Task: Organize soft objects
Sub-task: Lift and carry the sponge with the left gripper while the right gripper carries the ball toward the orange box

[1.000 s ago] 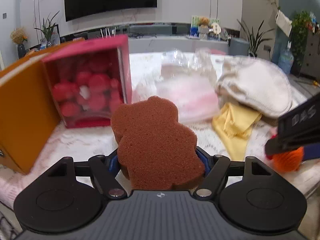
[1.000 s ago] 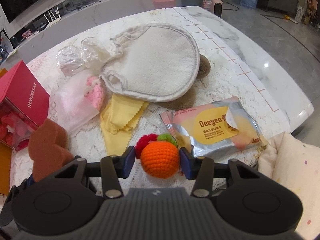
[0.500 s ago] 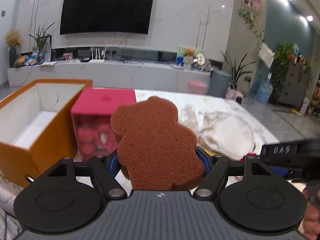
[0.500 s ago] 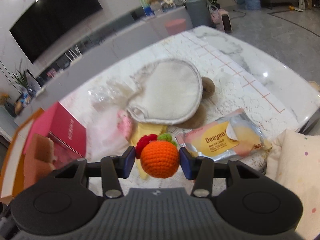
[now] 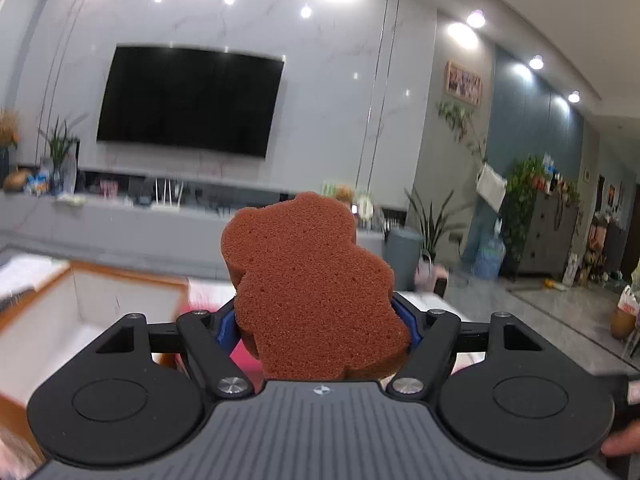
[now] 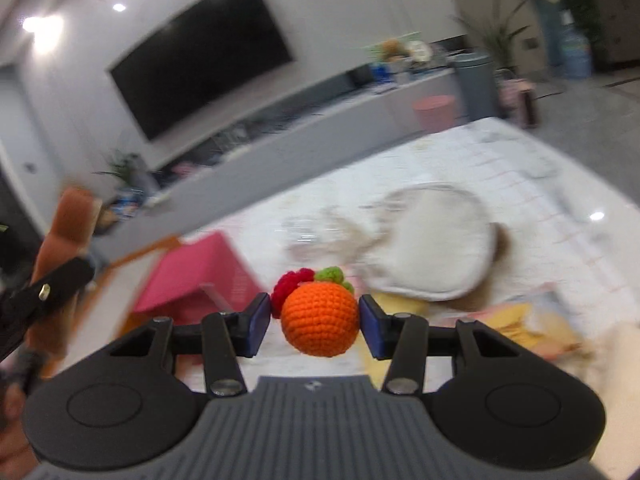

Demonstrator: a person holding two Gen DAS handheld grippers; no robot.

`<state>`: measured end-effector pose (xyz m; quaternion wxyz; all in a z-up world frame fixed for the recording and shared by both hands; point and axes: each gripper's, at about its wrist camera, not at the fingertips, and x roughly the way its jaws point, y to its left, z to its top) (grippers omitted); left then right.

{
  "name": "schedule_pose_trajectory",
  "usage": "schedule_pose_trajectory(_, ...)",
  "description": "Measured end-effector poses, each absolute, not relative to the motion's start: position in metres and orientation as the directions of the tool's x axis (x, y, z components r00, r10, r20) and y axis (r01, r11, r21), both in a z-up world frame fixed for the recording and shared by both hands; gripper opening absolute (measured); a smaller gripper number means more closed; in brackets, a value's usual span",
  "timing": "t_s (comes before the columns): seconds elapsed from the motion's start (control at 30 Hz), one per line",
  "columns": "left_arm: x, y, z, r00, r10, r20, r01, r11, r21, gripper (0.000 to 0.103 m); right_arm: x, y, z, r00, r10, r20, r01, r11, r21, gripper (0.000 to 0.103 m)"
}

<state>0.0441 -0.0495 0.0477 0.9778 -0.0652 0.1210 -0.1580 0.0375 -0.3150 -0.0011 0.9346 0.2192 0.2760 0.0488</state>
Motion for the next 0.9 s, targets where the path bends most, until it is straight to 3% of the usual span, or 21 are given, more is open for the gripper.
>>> schedule_pose_trajectory(0.3, 0.059, 0.003, 0.066, 0.969, -0.213, -0.122, 0.213, 0.977, -0.008, 0.085, 0.03, -0.259, 0.038, 0.875, 0.232, -0.425, -0.088, 0.939, 0.332, 0.048)
schedule_pose_trajectory(0.37, 0.059, 0.014, 0.058, 0.97, -0.2, -0.137, 0.207, 0.978, 0.04, 0.085, 0.03, -0.236, 0.049, 0.879, 0.248, -0.408, -0.115, 0.94, 0.322, 0.048)
schedule_pose_trajectory(0.53, 0.08, 0.04, 0.029, 0.946, -0.167, -0.277, 0.196, 0.977, 0.081, 0.085, 0.033, -0.168, 0.068, 0.857, 0.341, -0.385, -0.253, 0.931, 0.262, 0.048)
schedule_pose_trajectory(0.7, 0.1, 0.061, 0.0, 0.919, -0.077, -0.387, 0.134, 0.984, 0.121, 0.085, 0.046, -0.104, 0.071, 0.792, 0.439, -0.424, -0.343, 0.895, 0.286, 0.048)
schedule_pose_trajectory(0.9, 0.128, 0.08, -0.022, 0.802, -0.084, -0.591, 0.148, 0.987, 0.06, 0.085, 0.054, -0.05, 0.064, 0.786, 0.449, -0.425, -0.361, 0.892, 0.274, 0.048)
